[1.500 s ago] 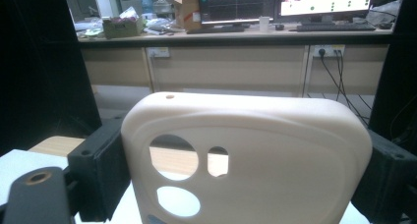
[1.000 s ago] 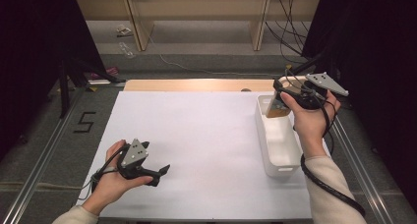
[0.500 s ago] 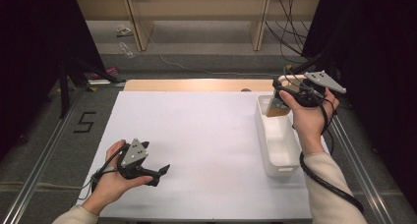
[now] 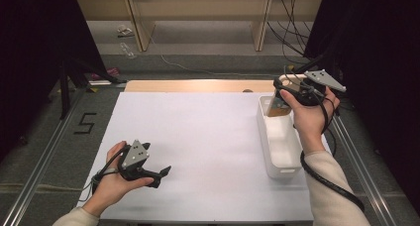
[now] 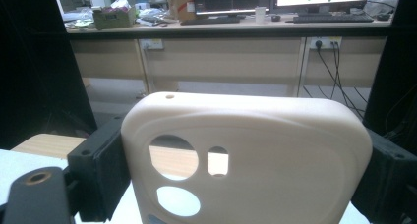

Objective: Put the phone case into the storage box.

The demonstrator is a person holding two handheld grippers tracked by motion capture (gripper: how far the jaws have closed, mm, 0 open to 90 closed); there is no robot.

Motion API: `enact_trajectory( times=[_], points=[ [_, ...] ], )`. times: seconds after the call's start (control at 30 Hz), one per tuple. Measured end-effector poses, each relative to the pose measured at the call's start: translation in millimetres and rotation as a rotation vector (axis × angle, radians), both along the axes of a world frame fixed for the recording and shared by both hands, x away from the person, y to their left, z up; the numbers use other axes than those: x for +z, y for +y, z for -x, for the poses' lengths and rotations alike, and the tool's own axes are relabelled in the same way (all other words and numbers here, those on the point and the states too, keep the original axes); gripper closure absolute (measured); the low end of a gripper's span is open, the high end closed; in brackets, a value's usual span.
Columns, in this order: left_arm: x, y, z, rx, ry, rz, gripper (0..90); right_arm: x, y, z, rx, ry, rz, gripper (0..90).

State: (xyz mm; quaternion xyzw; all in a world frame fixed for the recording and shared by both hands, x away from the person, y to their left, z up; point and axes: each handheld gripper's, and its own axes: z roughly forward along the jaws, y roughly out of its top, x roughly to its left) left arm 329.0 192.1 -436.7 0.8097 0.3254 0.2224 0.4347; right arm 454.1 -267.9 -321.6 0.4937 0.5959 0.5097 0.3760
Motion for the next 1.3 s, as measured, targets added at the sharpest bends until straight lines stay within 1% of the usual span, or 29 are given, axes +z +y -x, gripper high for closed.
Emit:
enact_trajectory(
  times=[0.63, 1.1, 1.3],
  points=[
    [-0.3, 0.1, -0.3, -0.001, 0.002, -0.001, 0.0, -0.2, -1.2, -8.0, -0.014, 0.012, 0.003, 12.6],
    [-0.3, 0.3, -0.4, -0.002, 0.003, -0.002, 0.0, -1.1, -2.8, -13.3, -0.024, 0.02, -0.011, 12.6],
    [-0.3, 0.3, -0.4, -0.002, 0.003, -0.002, 0.0, -0.8, -3.0, -15.4, -0.027, 0.023, -0.008, 12.6]
  ],
)
